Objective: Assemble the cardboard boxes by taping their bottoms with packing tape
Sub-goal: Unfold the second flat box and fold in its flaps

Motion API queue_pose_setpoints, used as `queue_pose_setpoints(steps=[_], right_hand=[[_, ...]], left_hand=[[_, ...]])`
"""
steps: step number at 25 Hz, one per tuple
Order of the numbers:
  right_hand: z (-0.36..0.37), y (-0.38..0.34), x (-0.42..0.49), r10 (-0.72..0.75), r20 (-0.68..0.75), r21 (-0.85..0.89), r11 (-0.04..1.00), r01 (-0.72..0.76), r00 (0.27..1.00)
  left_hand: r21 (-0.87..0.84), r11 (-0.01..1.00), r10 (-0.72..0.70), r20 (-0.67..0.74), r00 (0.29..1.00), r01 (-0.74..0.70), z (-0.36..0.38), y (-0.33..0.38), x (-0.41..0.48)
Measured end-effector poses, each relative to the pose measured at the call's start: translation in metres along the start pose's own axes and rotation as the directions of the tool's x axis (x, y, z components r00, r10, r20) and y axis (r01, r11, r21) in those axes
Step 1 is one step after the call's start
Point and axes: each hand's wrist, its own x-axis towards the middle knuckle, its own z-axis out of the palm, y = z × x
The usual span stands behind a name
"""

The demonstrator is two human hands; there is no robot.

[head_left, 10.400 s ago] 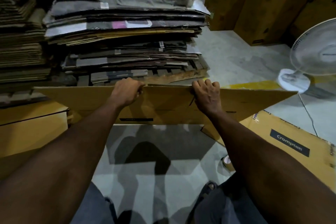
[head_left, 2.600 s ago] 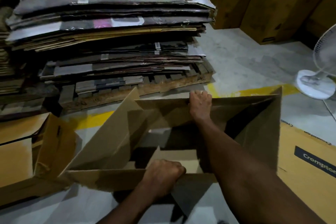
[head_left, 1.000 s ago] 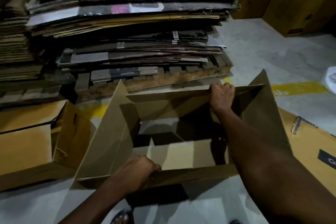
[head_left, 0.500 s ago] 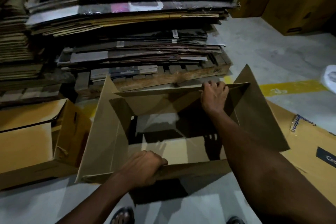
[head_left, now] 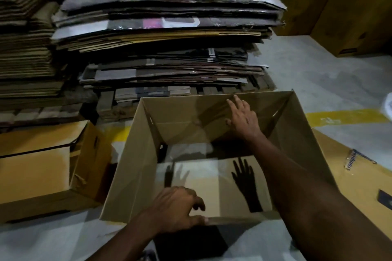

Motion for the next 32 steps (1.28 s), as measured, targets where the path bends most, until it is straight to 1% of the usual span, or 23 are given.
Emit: queue_pose_setpoints(steps=[1,3,4,6,8,11,13,14,15,16,17,18,20,21,23,25,26,28,30,32], right_hand=[[0.001,-0.009,0.007,-0.005,0.016,0.010,1.000,0.005,1.000],[0.002,-0.024,0.017,0.002,0.018,0.024,1.000,-0.002,1.000],[0.004,-0.030,0.020,0.010,0.009,0.027,1.000,-0.010,1.000],[0.008,-0.041,0.025,0.029,-0.011,0.014,0.999,-0.029,1.000],[0.010,-0.049,0.027,0.040,-0.037,-0.015,0.999,-0.041,0.999],[0.009,-0.059,0.028,0.036,-0.022,-0.020,0.999,-0.036,0.999],[0.005,-0.067,0.030,0.027,0.006,-0.021,0.999,-0.027,1.000],[0.003,-0.070,0.031,0.024,0.016,-0.026,0.999,-0.024,1.000],[0.001,-0.073,0.033,0.026,0.028,-0.028,0.999,-0.025,0.999],[-0.001,-0.076,0.034,0.031,0.044,-0.026,0.999,-0.030,0.999],[-0.002,-0.078,0.034,0.035,0.063,-0.026,0.999,-0.034,0.997],[-0.003,-0.079,0.033,0.038,0.080,-0.028,0.999,-0.036,0.996],[-0.003,-0.079,0.028,0.040,0.098,-0.051,0.998,-0.035,0.994],[-0.002,-0.079,0.025,0.039,0.101,-0.069,0.997,-0.032,0.994],[-0.001,-0.074,0.014,0.037,0.100,-0.103,0.994,-0.027,0.994],[-0.004,-0.060,0.000,0.044,0.081,-0.119,0.992,-0.035,0.996],[-0.008,-0.049,-0.010,0.048,0.069,-0.139,0.990,-0.038,0.996],[-0.016,-0.029,-0.036,0.056,0.024,-0.208,0.977,-0.050,0.998],[-0.027,-0.005,-0.072,0.139,-0.055,-0.230,0.962,-0.148,0.989],[-0.038,0.022,-0.108,0.279,-0.069,-0.164,0.944,-0.287,0.958]], left_hand=[[0.046,0.999,-0.009,-0.066,0.998,0.012,0.001,-0.003,-0.004],[0.183,0.982,-0.004,-0.249,0.968,0.052,0.005,-0.015,-0.012],[0.226,0.969,-0.035,-0.294,0.955,0.105,0.005,-0.023,-0.015],[0.232,0.946,-0.144,-0.330,0.933,0.228,0.000,-0.039,-0.019],[0.193,0.920,-0.254,-0.366,0.895,0.340,-0.008,-0.050,-0.025],[0.169,0.871,-0.363,-0.413,0.835,0.462,-0.018,-0.061,-0.035],[0.097,0.833,-0.457,-0.434,0.777,0.544,-0.025,-0.064,-0.043],[0.011,0.816,-0.519,-0.425,0.741,0.578,-0.027,-0.066,-0.046],[-0.110,0.799,-0.580,-0.402,0.709,0.591,-0.027,-0.069,-0.047],[-0.240,0.784,-0.619,-0.374,0.691,0.572,-0.027,-0.071,-0.048],[-0.329,0.786,-0.617,-0.373,0.693,0.523,-0.026,-0.071,-0.048],[-0.372,0.809,-0.582,-0.403,0.706,0.455,-0.025,-0.070,-0.045],[-0.412,0.859,-0.482,-0.447,0.754,0.304,-0.020,-0.067,-0.033],[-0.428,0.870,-0.436,-0.436,0.787,0.245,-0.017,-0.064,-0.024],[-0.422,0.886,-0.360,-0.373,0.855,0.189,-0.010,-0.055,-0.004],[-0.375,0.906,-0.317,-0.300,0.900,0.194,-0.003,-0.045,0.015],[-0.345,0.915,-0.312,-0.276,0.909,0.210,-0.001,-0.040,0.023],[-0.303,0.912,-0.347,-0.214,0.913,0.276,0.007,-0.034,0.034],[-0.256,0.903,-0.379,-0.098,0.920,0.344,0.015,-0.028,0.042],[-0.217,0.897,-0.396,-0.006,0.918,0.385,0.022,-0.022,0.041]])
